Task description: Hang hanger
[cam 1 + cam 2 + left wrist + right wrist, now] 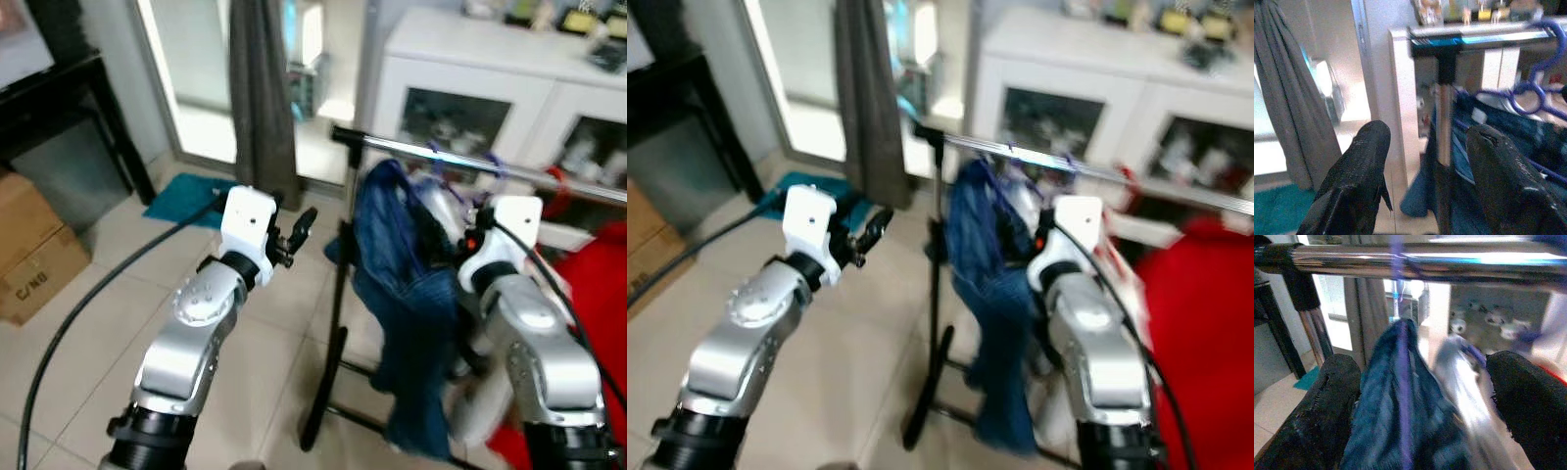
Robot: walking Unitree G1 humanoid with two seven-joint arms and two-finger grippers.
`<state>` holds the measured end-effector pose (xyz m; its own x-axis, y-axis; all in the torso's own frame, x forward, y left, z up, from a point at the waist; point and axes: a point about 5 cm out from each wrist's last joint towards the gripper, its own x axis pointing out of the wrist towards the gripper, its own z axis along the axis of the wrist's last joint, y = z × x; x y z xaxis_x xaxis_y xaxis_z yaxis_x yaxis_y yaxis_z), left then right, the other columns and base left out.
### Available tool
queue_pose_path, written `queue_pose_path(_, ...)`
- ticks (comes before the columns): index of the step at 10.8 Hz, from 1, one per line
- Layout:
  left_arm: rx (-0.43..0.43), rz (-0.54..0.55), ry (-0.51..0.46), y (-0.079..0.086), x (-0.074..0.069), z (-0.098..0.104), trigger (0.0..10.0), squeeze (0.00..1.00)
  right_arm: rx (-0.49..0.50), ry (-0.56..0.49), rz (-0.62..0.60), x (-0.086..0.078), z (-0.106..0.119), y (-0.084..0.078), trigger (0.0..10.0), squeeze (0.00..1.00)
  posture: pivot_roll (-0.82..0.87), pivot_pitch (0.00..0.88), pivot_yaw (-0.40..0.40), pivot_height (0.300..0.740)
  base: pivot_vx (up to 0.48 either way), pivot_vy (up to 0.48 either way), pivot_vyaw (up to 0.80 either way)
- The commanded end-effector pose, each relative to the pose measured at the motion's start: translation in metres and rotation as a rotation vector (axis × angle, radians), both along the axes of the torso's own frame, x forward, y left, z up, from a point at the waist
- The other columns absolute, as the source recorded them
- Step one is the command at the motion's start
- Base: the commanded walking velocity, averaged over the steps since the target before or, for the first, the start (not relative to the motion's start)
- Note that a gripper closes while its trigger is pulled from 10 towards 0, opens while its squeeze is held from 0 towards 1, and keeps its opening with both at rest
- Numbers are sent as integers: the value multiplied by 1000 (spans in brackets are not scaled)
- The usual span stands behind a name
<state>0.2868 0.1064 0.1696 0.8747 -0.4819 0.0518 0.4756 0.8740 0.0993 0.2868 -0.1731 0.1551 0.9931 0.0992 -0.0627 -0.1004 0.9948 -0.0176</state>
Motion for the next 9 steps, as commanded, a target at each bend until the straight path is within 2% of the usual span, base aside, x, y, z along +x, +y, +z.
queue_pose_path(1, 7, -12, 18, 4, -1, -4, 10000, 0, 10, 6, 17, 0, 1, 4, 10000, 1000, 48, 15, -30, 740, 0, 0, 0)
queue_pose_path(2, -25, -55, 15, 3, -4, -2, 10000, 0, 78, 23, -9, 2, 3, 0, 10000, 1000, 47, 10, -31, 740, 0, 0, 0)
queue_pose_path(3, -24, -154, 30, 2, -9, 0, 10000, 0, 115, 43, 11, 5, 8, -1, 10000, 1000, 44, 6, -23, 740, 0, 0, 0)
queue_pose_path(5, 7, -288, 77, 7, -23, -4, 10000, 0, 49, 112, 23, 11, 8, -3, 10000, 1000, 51, 2, -18, 740, 0, 0, 0)
queue_pose_path(7, 22, -361, 91, 7, -29, -4, 10000, 0, 35, 157, 15, 16, 9, -8, 10000, 969, 54, 1, -20, 740, 0, 0, 0)
queue_pose_path(8, 28, -419, 109, 5, -35, -4, 10000, 0, 45, 218, 18, 21, 12, -15, 10000, 0, 55, 2, -19, 740, 0, 0, 0)
queue_pose_path(9, 30, -435, 117, 3, -36, -5, 10000, 0, 34, 266, -13, 24, 11, -21, 10000, 0, 49, 0, -14, 740, 0, 0, 0)
